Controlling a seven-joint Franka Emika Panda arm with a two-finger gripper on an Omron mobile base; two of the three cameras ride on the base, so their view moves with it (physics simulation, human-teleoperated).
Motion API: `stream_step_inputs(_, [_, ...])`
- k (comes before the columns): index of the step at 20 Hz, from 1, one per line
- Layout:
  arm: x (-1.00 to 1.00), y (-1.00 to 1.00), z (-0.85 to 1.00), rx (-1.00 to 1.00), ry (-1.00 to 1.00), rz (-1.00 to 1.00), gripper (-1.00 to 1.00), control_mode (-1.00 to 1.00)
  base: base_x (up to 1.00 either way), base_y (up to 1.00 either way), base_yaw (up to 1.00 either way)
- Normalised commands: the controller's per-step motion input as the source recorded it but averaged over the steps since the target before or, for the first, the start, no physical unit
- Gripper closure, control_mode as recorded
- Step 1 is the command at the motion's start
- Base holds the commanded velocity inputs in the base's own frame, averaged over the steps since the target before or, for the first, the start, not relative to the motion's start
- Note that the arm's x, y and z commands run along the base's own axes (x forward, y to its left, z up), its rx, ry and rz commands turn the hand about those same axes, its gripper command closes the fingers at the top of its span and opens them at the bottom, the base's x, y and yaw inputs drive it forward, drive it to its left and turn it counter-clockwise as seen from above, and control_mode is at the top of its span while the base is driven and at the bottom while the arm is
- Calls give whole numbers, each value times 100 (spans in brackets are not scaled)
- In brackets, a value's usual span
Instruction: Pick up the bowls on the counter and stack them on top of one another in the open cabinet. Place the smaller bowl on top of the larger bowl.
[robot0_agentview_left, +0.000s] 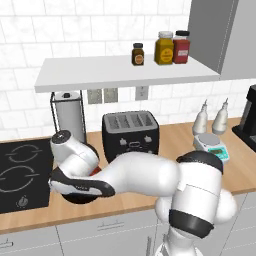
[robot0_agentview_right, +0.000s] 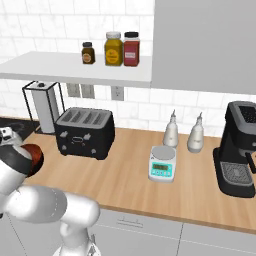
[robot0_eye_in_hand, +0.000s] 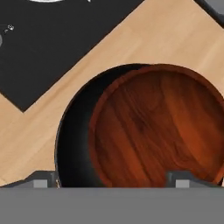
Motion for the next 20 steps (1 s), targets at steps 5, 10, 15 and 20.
stream_step_inputs(5, [-40,-100,-5,23,3,-52,-100,-100,0,0,0])
stream_step_inputs(10, [12,-67,-31,11,-10,-36,-100,-100,0,0,0])
stream_step_inputs(15, [18,-6,-25,9,1,-14,-100,-100,0,0,0])
stream_step_inputs(20, [16,0,-21,5,4,-4,-100,-100,0,0,0])
